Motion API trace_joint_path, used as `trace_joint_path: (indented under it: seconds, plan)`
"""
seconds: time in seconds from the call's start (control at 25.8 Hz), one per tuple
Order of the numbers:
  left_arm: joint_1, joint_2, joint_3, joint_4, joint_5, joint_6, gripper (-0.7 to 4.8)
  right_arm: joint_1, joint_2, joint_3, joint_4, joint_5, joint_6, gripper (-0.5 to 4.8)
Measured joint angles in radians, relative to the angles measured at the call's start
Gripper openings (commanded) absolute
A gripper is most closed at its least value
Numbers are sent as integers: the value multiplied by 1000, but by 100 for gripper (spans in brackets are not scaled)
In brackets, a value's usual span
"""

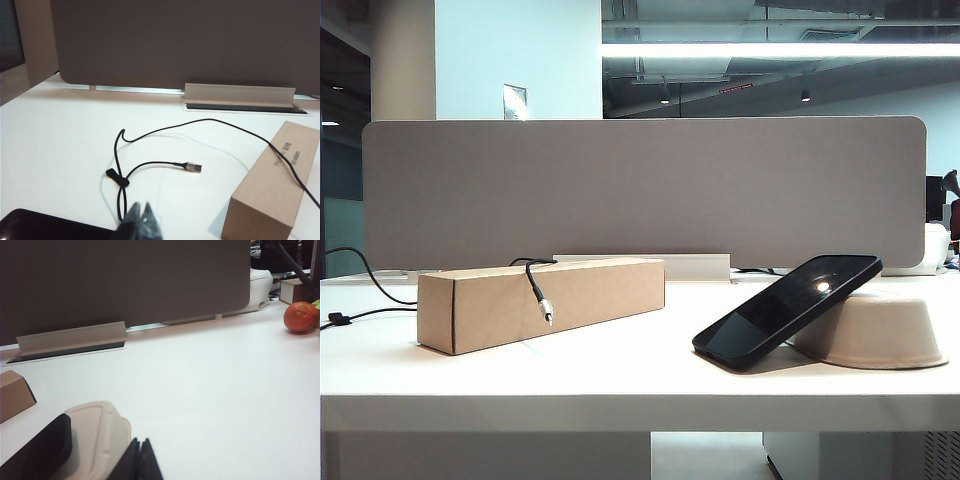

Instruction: Pick up the charging cable and the phone, plug the charging cable into the charging port on the phone, and finally place them back on the table.

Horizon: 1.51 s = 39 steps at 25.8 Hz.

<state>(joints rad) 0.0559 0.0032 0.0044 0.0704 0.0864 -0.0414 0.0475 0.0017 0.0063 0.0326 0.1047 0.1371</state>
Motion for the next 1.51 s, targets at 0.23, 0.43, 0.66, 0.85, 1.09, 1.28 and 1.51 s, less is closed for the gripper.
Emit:
trace_joint_path:
  seconds: [0.23,0.43,0.66,0.85,1.09,1.28,1.51]
  plan:
    - [0,0,0,0,0,0,-5,0,0,0,0,0,0,-8]
    - [0,0,0,0,0,0,-5,0,0,0,0,0,0,-8]
    - [0,0,0,0,0,0,-5,0,0,0,0,0,0,-8]
    - [0,0,0,0,0,0,-5,0,0,0,1,0,0,-8]
    - [0,0,0,0,0,0,-5,0,0,0,10,-13,1,-8]
    - [0,0,0,0,0,0,-5,0,0,0,8,-101,1,-8]
    - [0,0,0,0,0,0,-5,2,0,2,-148,-272,56,-8]
